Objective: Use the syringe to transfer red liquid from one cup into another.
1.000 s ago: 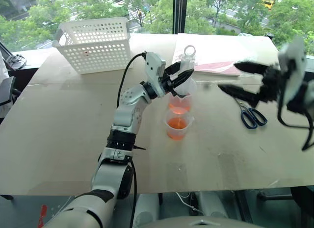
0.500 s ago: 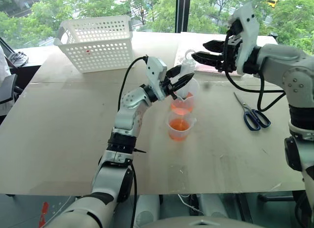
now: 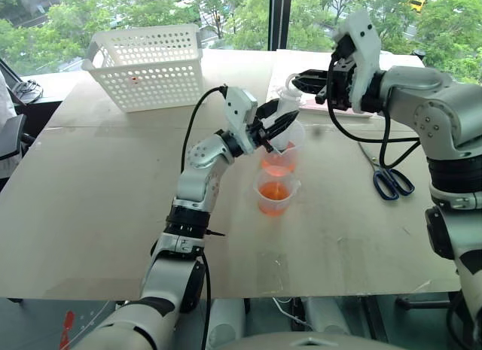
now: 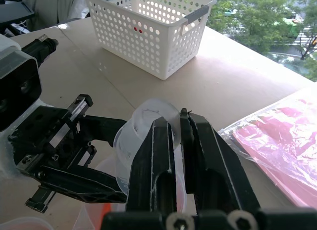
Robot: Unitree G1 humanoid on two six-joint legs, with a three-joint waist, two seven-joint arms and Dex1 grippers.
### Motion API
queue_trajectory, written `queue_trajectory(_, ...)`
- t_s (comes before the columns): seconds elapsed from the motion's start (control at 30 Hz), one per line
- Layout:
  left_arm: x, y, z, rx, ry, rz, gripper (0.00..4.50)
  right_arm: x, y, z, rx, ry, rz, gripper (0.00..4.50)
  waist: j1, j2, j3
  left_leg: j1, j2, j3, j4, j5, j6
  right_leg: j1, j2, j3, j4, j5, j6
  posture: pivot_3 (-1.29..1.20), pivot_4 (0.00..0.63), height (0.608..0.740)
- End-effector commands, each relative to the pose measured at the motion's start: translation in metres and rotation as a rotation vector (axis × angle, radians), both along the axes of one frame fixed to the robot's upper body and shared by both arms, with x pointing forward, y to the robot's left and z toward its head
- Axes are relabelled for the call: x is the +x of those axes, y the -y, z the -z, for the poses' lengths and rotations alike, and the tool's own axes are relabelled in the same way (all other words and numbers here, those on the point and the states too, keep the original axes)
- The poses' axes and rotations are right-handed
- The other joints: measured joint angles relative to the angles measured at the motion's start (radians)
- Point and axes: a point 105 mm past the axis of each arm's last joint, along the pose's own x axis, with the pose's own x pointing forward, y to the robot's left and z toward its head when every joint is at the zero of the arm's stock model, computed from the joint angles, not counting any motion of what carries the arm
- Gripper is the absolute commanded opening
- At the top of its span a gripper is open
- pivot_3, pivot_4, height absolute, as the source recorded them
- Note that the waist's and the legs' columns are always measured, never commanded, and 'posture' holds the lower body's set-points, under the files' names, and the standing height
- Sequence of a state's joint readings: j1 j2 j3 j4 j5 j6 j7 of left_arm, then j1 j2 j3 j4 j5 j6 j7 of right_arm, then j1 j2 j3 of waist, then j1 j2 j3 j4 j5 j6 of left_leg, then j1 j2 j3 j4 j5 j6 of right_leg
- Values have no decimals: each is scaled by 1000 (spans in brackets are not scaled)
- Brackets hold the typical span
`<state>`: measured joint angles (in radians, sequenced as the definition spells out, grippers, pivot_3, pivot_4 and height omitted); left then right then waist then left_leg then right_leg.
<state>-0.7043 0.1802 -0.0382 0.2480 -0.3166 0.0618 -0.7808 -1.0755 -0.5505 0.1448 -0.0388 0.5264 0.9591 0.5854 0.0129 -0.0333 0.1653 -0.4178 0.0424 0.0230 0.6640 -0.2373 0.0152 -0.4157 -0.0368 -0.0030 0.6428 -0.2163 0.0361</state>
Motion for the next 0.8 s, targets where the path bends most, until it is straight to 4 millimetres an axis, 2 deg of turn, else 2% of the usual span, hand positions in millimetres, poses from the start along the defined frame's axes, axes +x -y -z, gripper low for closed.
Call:
queue_trajectory(0.03,-9,6,-6,18,33,46,1492,-3,-1,-30,19,120,2,47,-1,0,0,0,0,0,0,0,0,0,0,0,0,0,0,0,150,740)
queue_trajectory(0.23,-11,9,1,37,-1,64,1492,-7,-4,-43,3,183,-15,47,-1,0,0,0,0,0,0,0,0,0,0,0,0,0,0,0,150,740)
queue_trajectory(0.53,-13,9,1,44,-14,74,1492,-6,0,-61,9,239,-2,47,-1,1,1,0,0,0,0,0,0,0,0,0,0,0,0,0,150,740)
queue_trajectory(0.8,-13,9,3,50,-25,79,1492,-6,2,-67,7,254,0,47,-1,1,1,0,0,0,0,0,0,0,0,0,0,0,0,0,150,740)
